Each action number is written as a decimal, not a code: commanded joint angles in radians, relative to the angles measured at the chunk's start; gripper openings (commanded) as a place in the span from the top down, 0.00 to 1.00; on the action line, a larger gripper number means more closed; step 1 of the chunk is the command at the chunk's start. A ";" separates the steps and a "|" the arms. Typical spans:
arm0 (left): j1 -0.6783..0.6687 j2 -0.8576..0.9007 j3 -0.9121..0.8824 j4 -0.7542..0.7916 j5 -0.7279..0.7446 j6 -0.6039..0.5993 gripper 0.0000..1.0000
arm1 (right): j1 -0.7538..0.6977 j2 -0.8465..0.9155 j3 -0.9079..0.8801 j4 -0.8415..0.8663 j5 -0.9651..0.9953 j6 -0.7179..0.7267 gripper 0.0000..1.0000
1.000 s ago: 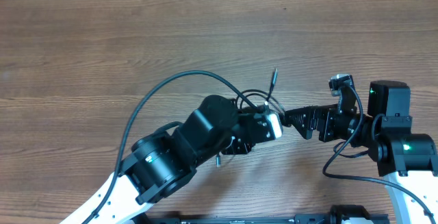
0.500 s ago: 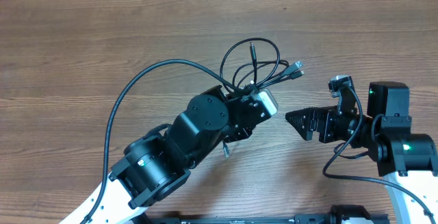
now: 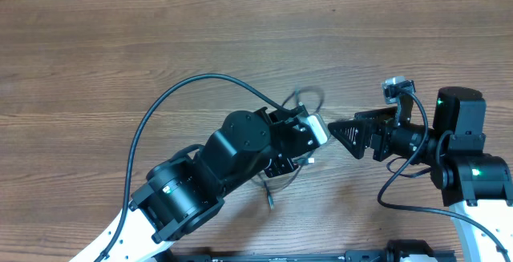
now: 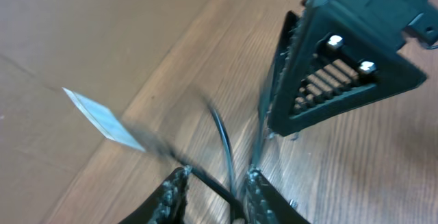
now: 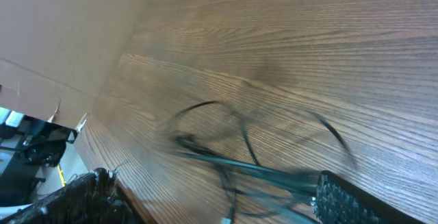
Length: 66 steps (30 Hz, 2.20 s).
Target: Untangle cables
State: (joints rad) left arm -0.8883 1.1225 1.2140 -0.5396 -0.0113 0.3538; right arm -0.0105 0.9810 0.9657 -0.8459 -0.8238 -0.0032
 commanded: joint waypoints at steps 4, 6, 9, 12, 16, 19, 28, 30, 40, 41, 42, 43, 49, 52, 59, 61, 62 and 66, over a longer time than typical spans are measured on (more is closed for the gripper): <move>0.005 0.018 0.012 0.014 0.034 -0.035 0.96 | 0.004 -0.010 0.025 0.003 -0.016 0.002 0.07; 0.005 0.018 0.012 0.016 0.022 -0.037 0.82 | 0.004 -0.010 0.025 0.000 -0.016 0.003 0.07; 0.005 0.021 0.012 -0.034 -0.016 -0.037 0.54 | 0.004 -0.010 0.025 -0.004 -0.014 0.002 0.07; 0.006 0.043 0.012 -0.120 -0.078 -0.042 0.44 | 0.004 -0.010 0.025 -0.010 0.028 0.003 0.07; 0.032 0.108 0.011 -0.201 -0.157 -0.207 0.29 | 0.004 -0.010 0.025 -0.035 0.166 0.056 0.07; 0.123 0.174 0.011 -0.225 -0.210 -0.452 0.13 | 0.004 -0.010 0.025 -0.058 0.200 0.055 0.06; 0.321 0.349 0.011 -0.243 -0.065 -0.515 0.00 | 0.004 -0.009 0.024 -0.075 0.240 0.055 0.00; 0.323 0.418 0.011 -0.251 -0.058 -0.536 0.00 | 0.004 -0.009 0.024 -0.076 0.240 0.055 0.00; 0.334 0.640 0.011 -0.218 -0.039 -0.658 0.00 | 0.004 -0.009 0.024 -0.088 0.240 0.055 0.00; 0.337 0.646 0.011 -0.217 -0.040 -0.670 0.00 | 0.004 -0.009 0.024 -0.087 0.240 0.055 0.00; 0.341 0.649 0.011 -0.214 -0.040 -0.673 0.00 | 0.004 -0.009 0.024 -0.087 0.240 0.055 0.00; 0.346 0.649 0.011 -0.209 -0.040 -0.673 0.00 | 0.004 -0.009 0.024 -0.087 0.240 0.055 0.00; 0.353 0.649 0.011 -0.188 -0.009 -0.672 0.18 | 0.004 -0.009 0.024 -0.088 0.240 0.055 0.00; 0.354 0.649 0.011 -0.180 0.003 -0.673 0.78 | 0.004 -0.009 0.024 -0.087 0.240 0.055 0.00; 0.360 0.645 0.016 -0.166 0.006 -0.664 0.96 | 0.004 -0.009 0.024 -0.088 0.240 0.055 0.00; 0.360 0.635 0.036 -0.167 0.009 -0.652 0.96 | 0.004 -0.009 0.024 -0.088 0.240 0.055 0.00; 0.360 0.625 0.053 -0.170 0.019 -0.637 0.96 | 0.004 -0.009 0.023 -0.088 0.240 0.055 0.00; 0.367 0.546 0.152 -0.170 0.069 -0.592 0.96 | 0.004 -0.008 0.023 -0.095 0.240 0.055 0.00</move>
State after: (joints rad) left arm -0.5358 1.7672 1.2583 -0.7181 0.0082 -0.2878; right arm -0.0105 0.9810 0.9657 -0.9371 -0.5941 0.0517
